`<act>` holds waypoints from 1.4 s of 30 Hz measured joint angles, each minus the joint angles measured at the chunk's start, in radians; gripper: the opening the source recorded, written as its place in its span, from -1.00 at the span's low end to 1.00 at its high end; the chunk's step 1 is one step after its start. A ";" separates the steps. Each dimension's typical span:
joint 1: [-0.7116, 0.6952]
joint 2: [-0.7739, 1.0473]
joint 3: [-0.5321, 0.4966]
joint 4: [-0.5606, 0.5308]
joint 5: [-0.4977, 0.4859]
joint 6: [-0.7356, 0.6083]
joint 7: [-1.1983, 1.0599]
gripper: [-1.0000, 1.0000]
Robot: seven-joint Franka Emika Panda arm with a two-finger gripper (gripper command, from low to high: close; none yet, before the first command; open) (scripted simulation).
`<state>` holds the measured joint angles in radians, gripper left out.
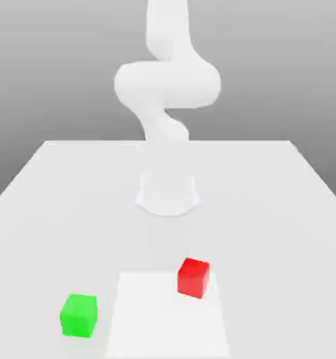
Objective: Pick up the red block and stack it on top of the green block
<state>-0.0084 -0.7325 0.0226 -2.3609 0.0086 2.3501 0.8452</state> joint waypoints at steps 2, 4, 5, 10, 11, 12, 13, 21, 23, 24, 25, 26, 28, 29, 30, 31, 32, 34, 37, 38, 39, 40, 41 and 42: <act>-0.010 0.066 0.024 -0.057 0.010 0.047 0.043 0.00; -0.016 0.131 0.046 -0.113 0.017 0.095 0.086 0.00; -0.019 0.163 0.056 -0.141 0.020 0.118 0.108 0.00; -0.032 0.327 0.109 -0.281 0.033 0.236 0.222 0.00; -0.034 0.362 0.119 -0.310 0.035 0.261 0.246 0.00; -0.036 0.397 0.130 -0.340 0.037 0.286 0.271 0.00; -0.038 0.434 0.140 -0.370 0.039 0.312 0.297 0.00; -0.039 0.790 0.156 -0.506 -0.060 0.577 0.514 0.00; -0.007 0.864 0.110 -0.497 -0.120 0.639 0.558 0.00; 0.016 0.901 0.081 -0.492 -0.145 0.670 0.577 0.00; 0.033 0.926 0.060 -0.488 -0.160 0.692 0.588 -1.00; 0.033 0.926 0.060 -0.488 -0.160 0.692 0.588 -1.00; 0.033 0.926 0.060 -0.488 -0.161 0.692 0.589 -1.00; 0.033 0.926 0.060 -0.488 -0.161 0.693 0.590 -1.00; 0.033 0.926 0.060 -0.488 -0.162 0.694 0.590 -1.00; 0.042 0.939 0.049 -0.486 -0.170 0.704 0.596 -1.00; 0.036 0.928 0.057 -0.488 -0.163 0.694 0.591 -1.00; 0.020 0.873 0.086 -0.497 -0.115 0.649 0.557 -1.00; 0.017 0.770 0.113 -0.512 -0.035 0.561 0.499 -1.00; 0.016 0.734 0.119 -0.517 -0.014 0.531 0.484 -1.00; 0.022 0.698 0.118 -0.522 0.004 0.501 0.471 -1.00; 0.005 0.684 0.106 -0.511 0.014 0.475 0.443 -1.00; -0.018 0.682 0.089 -0.491 0.021 0.453 0.408 -1.00; -0.047 0.687 0.071 -0.466 0.025 0.432 0.368 -1.00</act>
<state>-0.0556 -0.0457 0.0940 -2.8266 0.0334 2.7824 1.2128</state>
